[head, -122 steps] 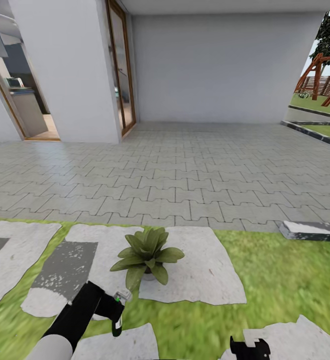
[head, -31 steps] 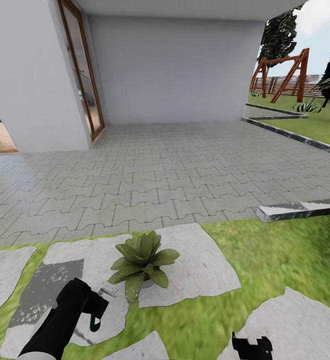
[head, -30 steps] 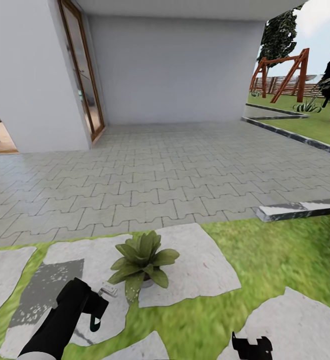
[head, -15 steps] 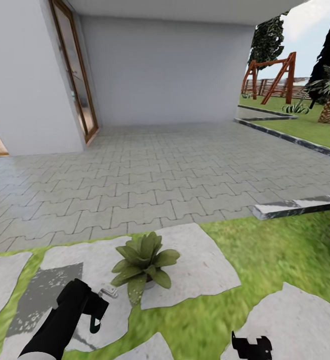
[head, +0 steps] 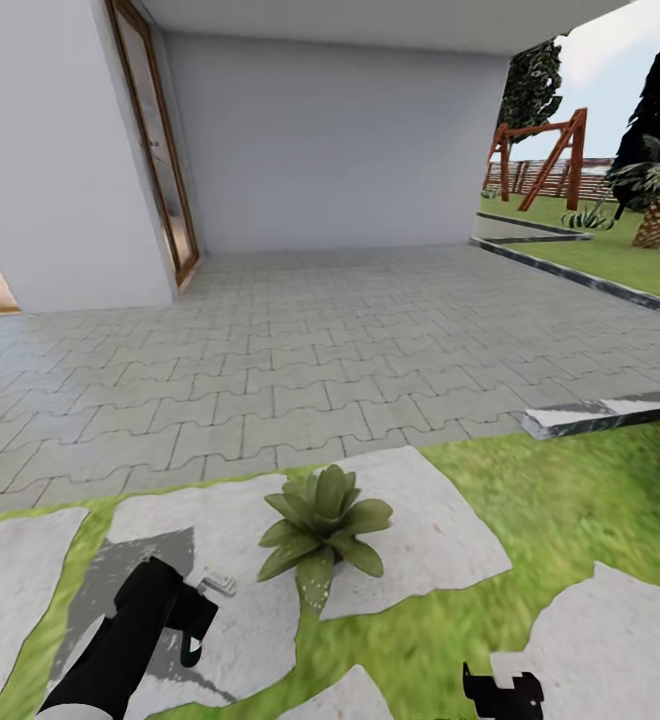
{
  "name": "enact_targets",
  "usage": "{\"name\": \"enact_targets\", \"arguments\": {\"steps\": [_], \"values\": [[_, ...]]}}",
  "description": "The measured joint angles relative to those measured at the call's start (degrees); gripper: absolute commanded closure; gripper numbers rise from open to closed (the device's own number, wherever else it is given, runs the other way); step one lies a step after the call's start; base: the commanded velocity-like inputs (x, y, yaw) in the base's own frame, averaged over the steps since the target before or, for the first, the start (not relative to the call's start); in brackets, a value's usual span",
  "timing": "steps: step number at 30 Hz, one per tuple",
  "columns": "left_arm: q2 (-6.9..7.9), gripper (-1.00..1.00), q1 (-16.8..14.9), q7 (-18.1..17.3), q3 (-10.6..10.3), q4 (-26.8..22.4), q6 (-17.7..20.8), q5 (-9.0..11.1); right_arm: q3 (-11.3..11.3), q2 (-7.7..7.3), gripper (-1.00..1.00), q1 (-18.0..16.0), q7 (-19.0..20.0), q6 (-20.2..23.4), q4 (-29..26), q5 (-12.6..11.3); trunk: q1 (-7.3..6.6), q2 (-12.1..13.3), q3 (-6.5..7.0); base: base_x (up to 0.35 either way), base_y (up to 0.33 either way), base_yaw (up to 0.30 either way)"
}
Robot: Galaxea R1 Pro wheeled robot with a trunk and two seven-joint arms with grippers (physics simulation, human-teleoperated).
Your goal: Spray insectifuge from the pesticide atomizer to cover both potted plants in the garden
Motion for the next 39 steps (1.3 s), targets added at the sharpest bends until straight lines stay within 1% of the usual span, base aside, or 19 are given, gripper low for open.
{"name": "enact_targets", "arguments": {"steps": [6,16,24,26,27,31,32,33,34,37,38,39], "values": [[-0.08,1.0,0.0,0.0,-0.1,0.0,-0.1,0.1,-0.1,-0.07,-1.0,0.0,0.0,0.0,-0.1,0.0,-0.02,0.0,0.16,0.145,0.249,-0.279],[0.0,1.0,0.0,0.0,-0.1,0.1,-0.2,-0.1,0.0,-0.08,-1.0,0.0,0.0,0.0,0.0,0.0,0.0,0.0,0.22,0.005,0.012,-0.287],[0.0,1.0,0.2,0.0,-0.1,0.1,-0.1,-0.3,-0.1,-0.07,-1.0,0.0,0.0,0.0,0.0,0.0,0.03,0.0,0.22,-0.241,0.156,-0.085],[-0.01,1.0,0.2,0.0,-0.1,0.1,-0.2,-0.3,0.0,-0.08,-1.0,0.0,-0.1,0.0,0.0,0.0,0.01,0.0,0.22,-0.06,0.088,-0.251],[-0.12,1.0,0.2,0.0,-0.4,0.1,-0.1,0.1,0.0,-0.08,-1.0,0.0,-0.1,0.0,0.0,0.0,0.0,0.0,0.22,-0.015,0.022,-0.169],[-0.62,1.0,-0.5,-0.2,-0.6,0.1,0.0,0.4,0.0,0.01,-1.0,0.0,0.0,0.0,0.2,0.1,0.0,0.0,0.22,-0.004,0.006,-0.049],[-0.24,1.0,-0.9,-4.2,-1.5,0.1,1.7,0.1,0.0,-0.06,-1.0,0.0,0.1,0.0,0.2,0.2,0.0,0.0,0.22,0.0,0.0,-0.002],[-0.04,1.0,-1.2,-6.1,-1.8,0.1,2.5,-0.3,0.0,-0.06,-1.0,0.0,0.1,0.0,0.3,0.2,0.0,0.0,0.22,0.0,0.0,0.0],[0.67,1.0,-2.6,-9.1,-2.3,0.0,4.2,-0.4,0.0,-0.07,-1.0,0.0,0.2,0.1,0.3,0.2,0.0,0.0,0.22,0.0,0.0,0.0],[1.51,1.0,-5.8,-11.6,-3.1,0.1,6.2,-0.5,0.0,-0.07,-1.0,0.0,0.2,0.1,0.3,0.3,0.0,0.0,0.22,0.0,0.0,0.0],[1.62,1.0,-6.9,-11.9,-3.8,0.1,6.7,-1.1,0.0,-0.07,-1.0,0.0,0.2,0.1,0.3,0.3,0.0,0.0,0.22,0.0,0.0,0.0],[1.64,1.0,-8.0,-12.4,-4.5,0.1,7.2,-2.2,0.0,-0.03,-1.0,0.0,0.2,0.1,0.3,0.3,0.0,0.0,0.22,0.0,0.0,0.0]]}}
